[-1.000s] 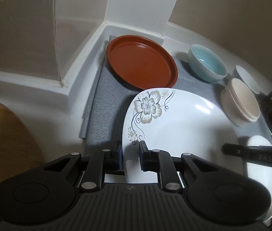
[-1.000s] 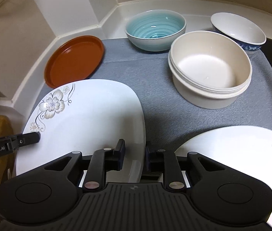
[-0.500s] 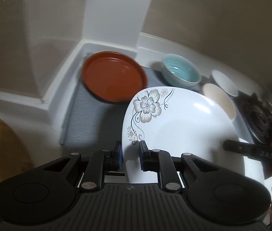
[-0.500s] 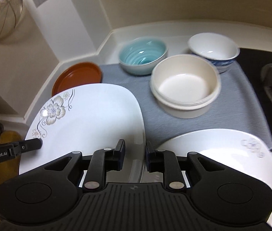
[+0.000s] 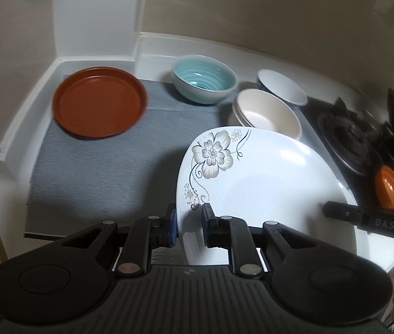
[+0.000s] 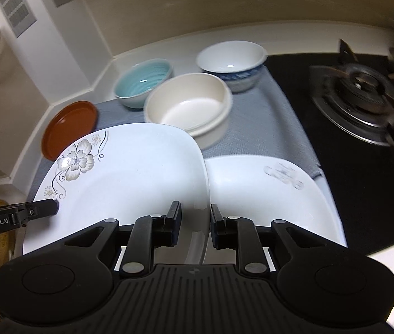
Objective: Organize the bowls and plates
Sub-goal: 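Lift the flower plate with the left gripper toward the other white plate, then lower the flower plate onto the other white plate and open the left gripper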
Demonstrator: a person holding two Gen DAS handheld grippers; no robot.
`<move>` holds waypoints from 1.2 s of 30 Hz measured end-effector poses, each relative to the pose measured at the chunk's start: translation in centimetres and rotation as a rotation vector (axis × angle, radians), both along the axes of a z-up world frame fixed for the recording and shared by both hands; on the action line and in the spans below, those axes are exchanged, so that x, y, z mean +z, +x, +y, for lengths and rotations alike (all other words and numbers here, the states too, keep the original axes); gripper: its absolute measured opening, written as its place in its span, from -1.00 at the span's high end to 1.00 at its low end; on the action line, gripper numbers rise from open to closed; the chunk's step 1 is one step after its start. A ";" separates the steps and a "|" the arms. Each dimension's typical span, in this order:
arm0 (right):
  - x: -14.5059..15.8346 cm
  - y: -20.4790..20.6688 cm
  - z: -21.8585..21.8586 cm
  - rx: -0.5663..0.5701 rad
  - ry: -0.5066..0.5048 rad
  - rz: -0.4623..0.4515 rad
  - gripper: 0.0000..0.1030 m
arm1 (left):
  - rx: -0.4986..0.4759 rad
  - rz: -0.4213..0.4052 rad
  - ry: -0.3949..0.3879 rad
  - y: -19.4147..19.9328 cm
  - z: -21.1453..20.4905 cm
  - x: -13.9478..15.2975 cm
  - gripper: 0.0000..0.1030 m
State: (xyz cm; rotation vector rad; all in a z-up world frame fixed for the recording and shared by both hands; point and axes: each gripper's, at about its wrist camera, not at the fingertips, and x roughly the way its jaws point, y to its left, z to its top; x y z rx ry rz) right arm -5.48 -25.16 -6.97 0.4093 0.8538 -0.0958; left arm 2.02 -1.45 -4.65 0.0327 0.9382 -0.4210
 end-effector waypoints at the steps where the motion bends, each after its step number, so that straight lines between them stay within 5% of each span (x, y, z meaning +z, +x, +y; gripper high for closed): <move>1: -0.1 -0.3 -0.3 -0.005 0.000 0.001 0.56 | -0.006 0.003 0.002 -0.1 -0.3 -0.1 0.63; 36: -2.5 -1.6 -2.8 -0.067 0.032 -0.001 0.53 | -0.094 -0.008 0.087 -1.1 -4.0 -0.2 0.63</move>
